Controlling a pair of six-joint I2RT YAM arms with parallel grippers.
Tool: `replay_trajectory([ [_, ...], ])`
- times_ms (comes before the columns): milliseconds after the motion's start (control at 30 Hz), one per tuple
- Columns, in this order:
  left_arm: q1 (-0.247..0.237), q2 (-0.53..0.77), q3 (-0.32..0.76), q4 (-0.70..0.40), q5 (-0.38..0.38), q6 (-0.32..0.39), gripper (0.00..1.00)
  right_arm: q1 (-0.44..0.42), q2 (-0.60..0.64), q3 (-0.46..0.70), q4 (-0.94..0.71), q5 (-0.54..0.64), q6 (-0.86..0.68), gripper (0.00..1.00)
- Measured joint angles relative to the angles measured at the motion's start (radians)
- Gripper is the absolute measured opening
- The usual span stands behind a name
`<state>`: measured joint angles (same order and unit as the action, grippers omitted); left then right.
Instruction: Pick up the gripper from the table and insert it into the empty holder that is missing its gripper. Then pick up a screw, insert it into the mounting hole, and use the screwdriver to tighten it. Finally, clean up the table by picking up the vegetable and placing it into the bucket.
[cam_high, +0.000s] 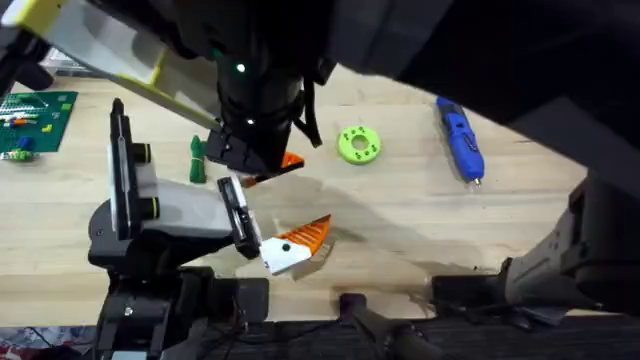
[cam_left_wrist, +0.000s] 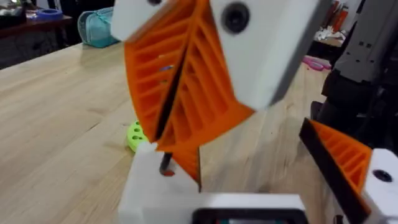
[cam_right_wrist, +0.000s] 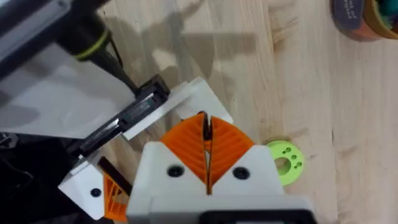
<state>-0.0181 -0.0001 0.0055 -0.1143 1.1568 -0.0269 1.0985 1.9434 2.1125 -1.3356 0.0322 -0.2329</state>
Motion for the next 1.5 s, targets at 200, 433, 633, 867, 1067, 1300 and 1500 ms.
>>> replay_trajectory([
  [200,0.000,0.000,0.000,0.000,0.000,0.000,0.986,0.000,0.000,0.002,0.001,0.000,0.000,0.010],
  [433,0.000,0.000,0.000,0.000,0.000,0.000,0.986,0.000,0.000,0.002,-0.007,0.000,0.000,0.010],
  [633,0.000,0.000,0.000,0.000,0.000,0.000,0.986,0.000,0.000,0.002,-0.015,0.000,0.000,0.010],
  [867,0.000,0.000,0.000,0.000,0.000,0.000,0.986,0.000,0.000,0.002,-0.015,0.000,0.000,0.010],
  [1067,0.000,0.000,0.000,0.000,0.000,0.000,0.986,0.000,0.000,0.002,-0.015,-0.004,0.000,0.010],
  [1300,0.000,0.000,0.000,0.000,0.000,0.000,0.986,0.000,0.000,0.002,-0.014,-0.023,0.000,0.010],
  [1500,0.000,0.000,0.000,0.000,0.000,0.000,0.986,0.000,0.000,0.002,-0.007,-0.026,0.000,0.010],
])
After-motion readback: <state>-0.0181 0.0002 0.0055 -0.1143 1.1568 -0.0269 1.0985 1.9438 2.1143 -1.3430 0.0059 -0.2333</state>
